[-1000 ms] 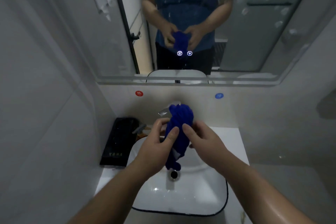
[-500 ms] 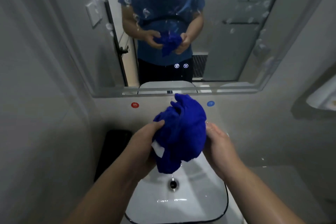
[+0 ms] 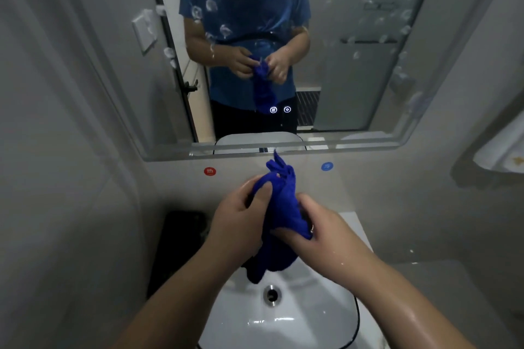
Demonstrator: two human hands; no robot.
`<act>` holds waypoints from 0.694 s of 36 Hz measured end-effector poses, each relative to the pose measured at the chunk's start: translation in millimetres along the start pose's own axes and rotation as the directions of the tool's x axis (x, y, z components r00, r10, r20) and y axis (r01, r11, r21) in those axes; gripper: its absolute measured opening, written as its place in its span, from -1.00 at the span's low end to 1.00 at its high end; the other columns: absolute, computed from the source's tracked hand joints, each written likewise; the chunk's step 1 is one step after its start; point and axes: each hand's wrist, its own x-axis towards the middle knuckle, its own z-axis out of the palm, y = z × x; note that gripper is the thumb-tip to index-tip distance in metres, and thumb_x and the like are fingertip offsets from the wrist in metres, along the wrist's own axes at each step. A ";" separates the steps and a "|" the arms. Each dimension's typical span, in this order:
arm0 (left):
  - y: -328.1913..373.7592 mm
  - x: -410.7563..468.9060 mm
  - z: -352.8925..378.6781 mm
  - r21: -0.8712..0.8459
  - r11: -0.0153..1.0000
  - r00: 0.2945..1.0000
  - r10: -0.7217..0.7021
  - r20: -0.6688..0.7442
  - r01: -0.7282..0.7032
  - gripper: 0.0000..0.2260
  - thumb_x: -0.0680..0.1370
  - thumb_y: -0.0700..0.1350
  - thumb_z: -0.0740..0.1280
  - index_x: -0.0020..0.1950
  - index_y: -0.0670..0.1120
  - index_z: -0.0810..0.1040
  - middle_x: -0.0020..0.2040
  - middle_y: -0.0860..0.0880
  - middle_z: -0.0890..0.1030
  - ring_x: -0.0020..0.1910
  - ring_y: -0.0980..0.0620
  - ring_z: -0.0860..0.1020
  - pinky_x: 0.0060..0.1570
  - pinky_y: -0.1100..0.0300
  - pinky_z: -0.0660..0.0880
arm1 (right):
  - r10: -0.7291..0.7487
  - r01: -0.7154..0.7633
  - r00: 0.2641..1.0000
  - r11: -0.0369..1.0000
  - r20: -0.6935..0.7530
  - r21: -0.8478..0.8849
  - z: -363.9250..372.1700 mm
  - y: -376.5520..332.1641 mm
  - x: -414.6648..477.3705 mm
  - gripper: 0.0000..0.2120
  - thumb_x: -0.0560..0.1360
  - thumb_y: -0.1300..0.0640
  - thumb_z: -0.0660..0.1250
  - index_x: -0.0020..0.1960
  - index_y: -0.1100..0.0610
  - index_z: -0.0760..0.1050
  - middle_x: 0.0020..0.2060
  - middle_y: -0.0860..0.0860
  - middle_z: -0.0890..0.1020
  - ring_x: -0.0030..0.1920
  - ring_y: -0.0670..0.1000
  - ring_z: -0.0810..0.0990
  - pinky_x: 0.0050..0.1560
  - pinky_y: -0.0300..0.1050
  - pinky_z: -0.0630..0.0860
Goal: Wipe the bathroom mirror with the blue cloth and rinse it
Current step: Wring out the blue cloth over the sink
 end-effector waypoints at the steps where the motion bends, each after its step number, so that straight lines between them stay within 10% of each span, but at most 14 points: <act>1: 1.2 0.8 -2.7 0.020 1.000 1.000 0.008 -0.027 -0.007 -0.81 0.70 0.04 0.27 0.12 0.10 0.68 -0.08 0.08 0.75 -0.02 0.02 0.70 0.10 0.01 0.61 | -0.014 0.014 1.000 1.000 -0.003 -0.022 -4.5 2.0 1.3 -0.82 0.55 -0.13 0.45 0.04 -0.07 0.54 -0.14 -0.13 0.70 -0.13 -0.12 0.66 -0.06 -0.08 0.60; 7: 12.9 13.8 -32.9 -0.028 0.997 0.975 -0.080 -0.208 0.075 -0.80 0.74 0.00 0.24 -0.02 0.08 0.60 -0.10 -0.04 0.68 -0.01 -0.09 0.67 -0.14 0.12 0.56 | 0.266 -0.212 0.949 0.935 -0.170 0.284 -47.7 20.7 11.1 -0.78 0.68 -0.03 0.35 -0.01 0.06 0.69 -0.23 -0.13 0.77 -0.15 -0.14 0.74 -0.10 -0.19 0.58; 9: 17.2 16.2 -36.9 -0.035 0.998 0.977 -0.056 -0.208 0.050 -0.81 0.74 -0.02 0.22 0.04 0.13 0.60 -0.09 0.09 0.68 -0.03 0.14 0.70 -0.22 0.27 0.57 | 0.379 -0.299 0.902 0.895 -0.209 0.331 -65.7 29.0 18.5 -0.74 0.69 -0.07 0.32 0.05 0.08 0.69 -0.13 -0.04 0.78 -0.03 0.01 0.73 -0.03 -0.10 0.54; 12: 28.0 15.4 -30.5 -0.029 0.999 0.993 0.014 -0.115 -0.018 -0.79 0.75 -0.09 0.21 0.17 0.13 0.62 -0.07 0.19 0.70 -0.16 0.43 0.63 -0.28 0.52 0.50 | 0.475 -0.484 0.873 0.871 -0.108 -0.079 -77.4 37.1 22.7 -0.59 0.69 -0.21 0.19 0.01 0.08 0.63 -0.02 0.10 0.70 0.03 0.15 0.65 0.04 -0.04 0.48; 15: 38.0 17.5 -12.5 0.062 0.996 0.997 0.062 -0.041 -0.059 -0.80 0.74 -0.07 0.24 0.20 0.15 0.64 0.01 0.18 0.75 0.01 0.27 0.68 0.04 0.30 0.62 | 0.425 -0.391 0.905 0.834 0.002 -0.390 -71.9 29.0 14.3 -0.66 0.65 -0.24 0.24 -0.09 -0.01 0.56 -0.08 0.01 0.68 -0.03 0.08 0.66 -0.05 -0.10 0.50; 17: 41.3 19.9 2.0 0.093 0.993 0.997 0.069 -0.038 -0.065 -0.81 0.73 -0.06 0.26 0.18 0.14 0.66 0.01 0.09 0.75 0.05 0.09 0.70 0.18 0.06 0.62 | 0.297 -0.269 0.950 0.936 0.099 -0.228 -63.1 15.7 6.0 -0.82 0.56 -0.28 0.40 0.08 -0.26 0.51 -0.02 -0.24 0.62 0.01 -0.18 0.62 -0.04 -0.24 0.49; 20: 46.1 19.0 19.3 0.078 0.994 0.997 0.078 0.001 -0.078 -0.82 0.73 -0.07 0.26 0.18 0.06 0.66 -0.07 -0.13 0.72 -0.01 -0.22 0.67 0.16 -0.25 0.61 | 0.067 -0.056 0.979 0.997 0.192 -0.058 -39.5 9.1 1.7 -0.44 0.41 -0.23 0.58 0.26 -0.51 0.36 0.14 -0.38 0.56 0.15 -0.39 0.54 0.08 -0.37 0.55; 25: 48.6 20.7 22.9 -0.016 0.999 0.998 0.050 -0.045 -0.051 -0.81 0.71 -0.09 0.29 0.24 0.10 0.64 -0.12 0.00 0.73 -0.08 -0.03 0.70 0.06 0.07 0.65 | 0.018 -0.020 0.992 1.000 0.124 0.019 -4.6 28.3 -7.2 -0.65 0.52 -0.03 0.48 0.20 -0.36 0.49 0.05 -0.33 0.68 0.08 -0.21 0.66 0.14 -0.06 0.65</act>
